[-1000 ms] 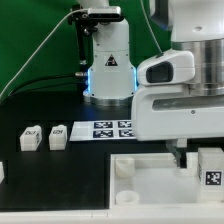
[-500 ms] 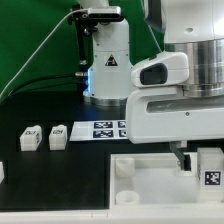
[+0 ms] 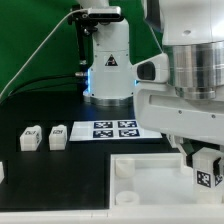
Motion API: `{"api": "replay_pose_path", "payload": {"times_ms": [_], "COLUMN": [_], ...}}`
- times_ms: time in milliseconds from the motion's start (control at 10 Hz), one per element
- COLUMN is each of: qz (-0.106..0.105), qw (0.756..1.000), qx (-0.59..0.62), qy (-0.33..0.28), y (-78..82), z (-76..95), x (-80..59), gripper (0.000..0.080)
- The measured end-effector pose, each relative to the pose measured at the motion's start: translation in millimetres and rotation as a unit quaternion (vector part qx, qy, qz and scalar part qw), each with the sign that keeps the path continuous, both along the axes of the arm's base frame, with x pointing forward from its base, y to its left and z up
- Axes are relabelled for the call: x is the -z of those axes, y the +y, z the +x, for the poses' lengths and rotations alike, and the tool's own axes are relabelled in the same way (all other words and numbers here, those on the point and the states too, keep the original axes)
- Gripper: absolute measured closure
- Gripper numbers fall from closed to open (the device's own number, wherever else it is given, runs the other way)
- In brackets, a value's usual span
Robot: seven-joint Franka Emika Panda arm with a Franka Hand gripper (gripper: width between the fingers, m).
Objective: Assemble one leg
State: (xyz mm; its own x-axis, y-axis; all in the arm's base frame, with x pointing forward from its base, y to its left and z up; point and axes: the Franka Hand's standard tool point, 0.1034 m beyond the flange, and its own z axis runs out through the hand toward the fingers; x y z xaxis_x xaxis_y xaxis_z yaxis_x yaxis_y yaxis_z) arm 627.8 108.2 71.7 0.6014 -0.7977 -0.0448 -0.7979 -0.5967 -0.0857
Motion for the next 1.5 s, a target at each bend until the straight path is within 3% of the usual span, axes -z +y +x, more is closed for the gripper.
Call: {"api": "replay_pose_path", "payload": {"times_ms": [100,400,600,700,1000,1100,1200,1300,1400,1500], "qz": [0.001,0.036,0.039,0.042,0.042,0.046,0.045,0.045,0.045,0.045], "qw": [0.995,0.929,0.898,0.872,0.860,0.857,0.870,0.870,0.870,0.874], "qx": [0.097,0.366,0.435,0.485,0.505,0.509,0.487,0.487,0.487,0.481], "qy": [0.011,0.044,0.053,0.059,0.061,0.063,0.061,0.061,0.062,0.061], "y": [0.6,-0.5,0.3,0.3,1.5,3.5,4.7,5.1,5.3,5.6], "z": [-0.4,-1.5,-1.4,-1.3,-2.0,-2.6,-3.0,-3.1,-3.2,-3.8], "x": [0.0,0.2,-0.1,-0.3,-0.4,0.4,0.8,1.0,1.0,1.5], "gripper": [0.0509,0.0508,0.0507,0.0507,0.0506,0.0426,0.0290,0.0290,0.0180,0.0159]}}
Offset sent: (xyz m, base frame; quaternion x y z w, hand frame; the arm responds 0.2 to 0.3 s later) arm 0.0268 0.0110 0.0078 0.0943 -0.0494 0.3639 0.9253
